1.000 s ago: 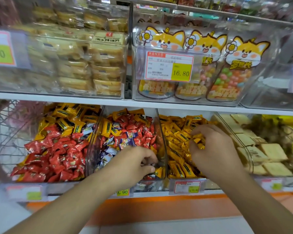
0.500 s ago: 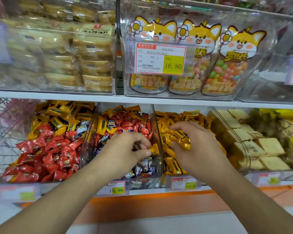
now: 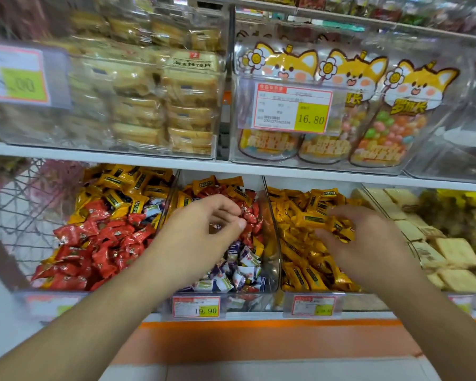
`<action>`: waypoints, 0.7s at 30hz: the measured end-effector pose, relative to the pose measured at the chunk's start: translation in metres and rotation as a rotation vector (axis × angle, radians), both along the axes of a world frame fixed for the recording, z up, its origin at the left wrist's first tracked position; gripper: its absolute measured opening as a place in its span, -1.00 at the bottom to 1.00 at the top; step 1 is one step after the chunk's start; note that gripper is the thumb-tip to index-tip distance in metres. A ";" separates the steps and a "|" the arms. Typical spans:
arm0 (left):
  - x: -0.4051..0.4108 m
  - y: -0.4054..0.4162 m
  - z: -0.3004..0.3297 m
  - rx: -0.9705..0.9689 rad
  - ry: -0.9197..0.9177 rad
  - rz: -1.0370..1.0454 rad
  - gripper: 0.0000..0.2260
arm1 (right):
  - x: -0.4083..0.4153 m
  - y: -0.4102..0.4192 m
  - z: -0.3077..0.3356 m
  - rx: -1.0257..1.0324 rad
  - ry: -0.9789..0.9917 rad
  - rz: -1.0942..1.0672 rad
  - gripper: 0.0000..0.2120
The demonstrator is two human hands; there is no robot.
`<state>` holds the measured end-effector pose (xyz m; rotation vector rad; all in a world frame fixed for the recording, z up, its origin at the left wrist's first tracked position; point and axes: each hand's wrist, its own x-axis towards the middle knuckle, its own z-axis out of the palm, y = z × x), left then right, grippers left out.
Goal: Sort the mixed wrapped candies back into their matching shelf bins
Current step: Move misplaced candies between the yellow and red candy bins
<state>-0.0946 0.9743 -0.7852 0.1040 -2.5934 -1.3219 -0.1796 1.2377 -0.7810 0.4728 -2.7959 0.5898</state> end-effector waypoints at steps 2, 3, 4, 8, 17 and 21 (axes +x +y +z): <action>0.001 -0.018 0.002 -0.204 0.016 0.065 -0.82 | -0.004 0.002 -0.002 0.060 -0.039 -0.067 -0.45; 0.001 -0.029 0.002 -0.306 0.004 0.089 -0.76 | -0.005 0.000 -0.004 0.069 -0.048 -0.067 -0.44; 0.001 -0.040 0.001 -0.389 -0.014 0.106 -0.70 | -0.005 -0.003 -0.005 0.069 -0.044 -0.053 -0.46; 0.003 -0.075 -0.009 -0.546 -0.081 0.129 -0.53 | -0.004 -0.030 -0.010 0.050 -0.001 0.077 -0.57; 0.003 -0.104 -0.024 -0.559 -0.179 0.043 -0.43 | -0.005 -0.149 -0.008 0.025 -0.064 0.374 -0.60; 0.003 -0.108 -0.027 -0.534 -0.161 0.031 -0.42 | -0.041 -0.206 -0.014 0.034 -0.077 0.396 -0.61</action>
